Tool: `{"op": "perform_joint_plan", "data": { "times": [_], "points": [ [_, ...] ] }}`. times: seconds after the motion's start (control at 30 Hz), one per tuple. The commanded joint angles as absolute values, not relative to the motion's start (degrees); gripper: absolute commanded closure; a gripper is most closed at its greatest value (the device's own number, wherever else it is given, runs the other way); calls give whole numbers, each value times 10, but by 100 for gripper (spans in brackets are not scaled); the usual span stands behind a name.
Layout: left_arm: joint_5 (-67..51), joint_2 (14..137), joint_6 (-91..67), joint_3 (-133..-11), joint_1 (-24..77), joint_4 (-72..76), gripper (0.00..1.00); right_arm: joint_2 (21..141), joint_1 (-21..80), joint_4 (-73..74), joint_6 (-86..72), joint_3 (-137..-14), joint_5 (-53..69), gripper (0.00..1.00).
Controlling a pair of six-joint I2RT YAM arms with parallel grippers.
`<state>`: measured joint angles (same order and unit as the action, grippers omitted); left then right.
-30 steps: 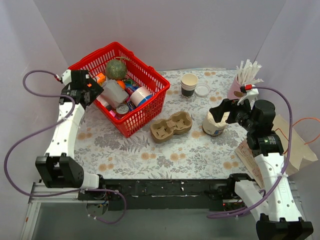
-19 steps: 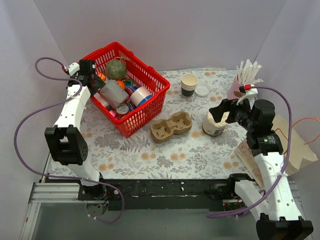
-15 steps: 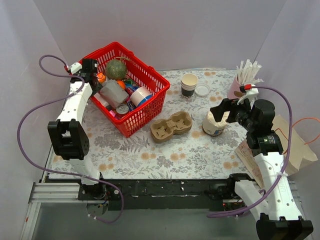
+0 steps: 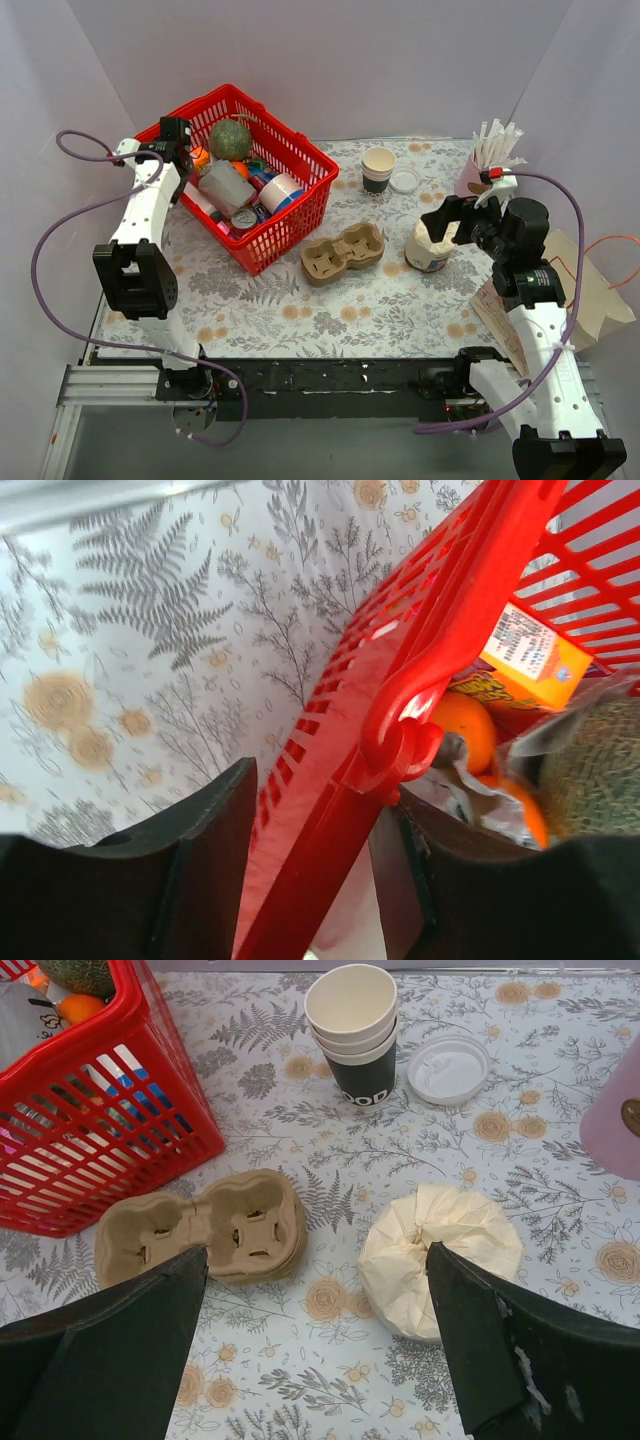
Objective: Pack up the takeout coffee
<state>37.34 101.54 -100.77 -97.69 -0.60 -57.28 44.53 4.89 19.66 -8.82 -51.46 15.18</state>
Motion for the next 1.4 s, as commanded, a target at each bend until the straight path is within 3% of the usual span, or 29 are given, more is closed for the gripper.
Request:
{"op": "perform_joint_plan", "data": {
  "times": [0.0,0.3,0.37,0.4,0.43,0.47,0.5,0.67,0.93,1.17,1.37],
  "points": [
    [446,955,-1264,-978,-36,-758,100,460,47,181,-90,-522,159,2],
    [381,881,-1385,-921,-32,-779,100,466,51,186,-87,-522,157,2],
    [374,852,-1326,-902,-31,-714,100,467,52,188,-86,-523,158,2],
    [367,839,-1294,-892,-31,-685,95,467,54,190,-84,-522,158,2],
    [360,825,-1228,-871,-31,-628,38,467,54,192,-84,-523,158,2],
    [353,794,-1195,-861,-31,-599,9,467,54,193,-84,-525,157,2],
    [335,775,-1166,-852,-31,-574,2,467,55,194,-83,-525,156,2],
    [257,626,-972,-768,-31,-440,2,461,59,193,-84,-523,156,2],
    [115,331,-919,-588,-30,-502,2,457,62,180,-90,-513,165,2],
    [26,302,-955,-463,-31,-511,2,461,62,174,-94,-505,184,2],
    [-55,341,-960,-363,-31,-363,2,468,62,172,-97,-510,177,2]
  ]
}}
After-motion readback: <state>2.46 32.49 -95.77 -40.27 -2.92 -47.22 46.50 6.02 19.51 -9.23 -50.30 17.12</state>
